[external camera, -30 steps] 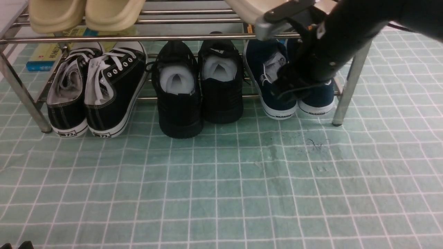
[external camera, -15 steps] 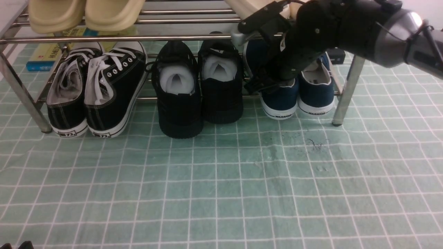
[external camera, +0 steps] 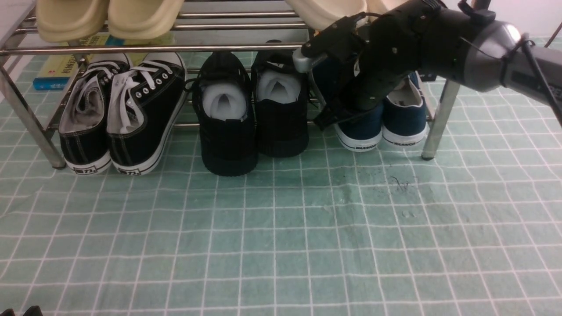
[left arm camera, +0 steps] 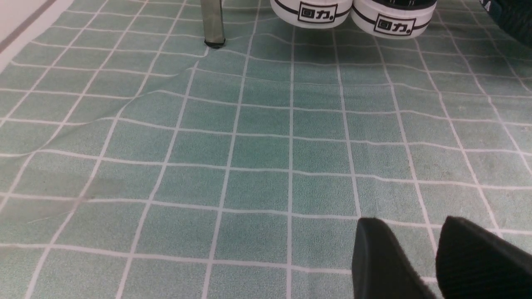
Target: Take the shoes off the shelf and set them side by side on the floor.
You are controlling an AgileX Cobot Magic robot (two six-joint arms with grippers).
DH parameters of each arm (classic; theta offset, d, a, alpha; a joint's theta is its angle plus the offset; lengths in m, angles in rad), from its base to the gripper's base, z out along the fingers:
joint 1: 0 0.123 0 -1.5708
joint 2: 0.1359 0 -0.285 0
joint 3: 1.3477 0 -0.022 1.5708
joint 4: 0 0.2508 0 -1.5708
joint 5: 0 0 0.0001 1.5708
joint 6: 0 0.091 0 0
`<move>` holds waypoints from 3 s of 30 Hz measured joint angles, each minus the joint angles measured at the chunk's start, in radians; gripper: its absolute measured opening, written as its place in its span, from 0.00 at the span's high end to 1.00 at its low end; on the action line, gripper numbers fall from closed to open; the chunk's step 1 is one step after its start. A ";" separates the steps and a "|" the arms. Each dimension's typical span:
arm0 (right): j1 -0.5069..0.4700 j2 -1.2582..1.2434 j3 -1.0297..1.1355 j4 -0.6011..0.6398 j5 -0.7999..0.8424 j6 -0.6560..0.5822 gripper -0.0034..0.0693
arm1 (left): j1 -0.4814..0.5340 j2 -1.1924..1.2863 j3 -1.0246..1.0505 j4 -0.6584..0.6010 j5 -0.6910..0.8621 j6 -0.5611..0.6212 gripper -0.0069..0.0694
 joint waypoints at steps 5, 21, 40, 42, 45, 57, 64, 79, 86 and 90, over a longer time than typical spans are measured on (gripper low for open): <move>-0.001 -0.078 0.000 0.022 0.107 -0.001 0.90 | 0.000 0.000 0.000 0.000 0.000 0.000 0.59; 0.000 -0.294 0.006 0.161 0.338 -0.022 0.89 | 0.000 0.000 0.000 0.000 0.000 0.000 0.59; 0.002 -0.517 0.030 0.478 0.452 0.010 0.89 | 0.000 0.000 0.000 0.000 0.000 0.000 0.59; 0.017 -0.565 0.071 0.472 0.452 0.032 0.89 | 0.000 0.000 0.000 0.000 0.000 0.000 0.59; 0.065 -0.625 0.150 0.456 0.452 0.067 0.89 | 0.000 0.000 0.000 0.000 0.000 0.000 0.59; 0.339 -0.567 0.367 0.334 0.454 0.239 0.89 | 0.000 0.000 0.000 0.000 0.000 0.000 0.59; 0.359 -0.458 0.367 0.219 0.399 0.349 0.89 | 0.000 0.000 0.000 0.000 0.000 0.000 0.59; 0.359 -0.315 0.367 0.162 0.215 0.417 0.89 | 0.000 0.000 0.000 0.000 0.000 0.000 0.59; 0.359 -0.315 0.367 0.092 0.186 0.486 0.89 | 0.000 0.000 0.000 0.000 0.000 0.000 0.59; 0.359 -0.301 0.367 0.032 0.181 0.552 0.89 | 0.000 0.000 0.000 0.000 0.000 0.000 0.59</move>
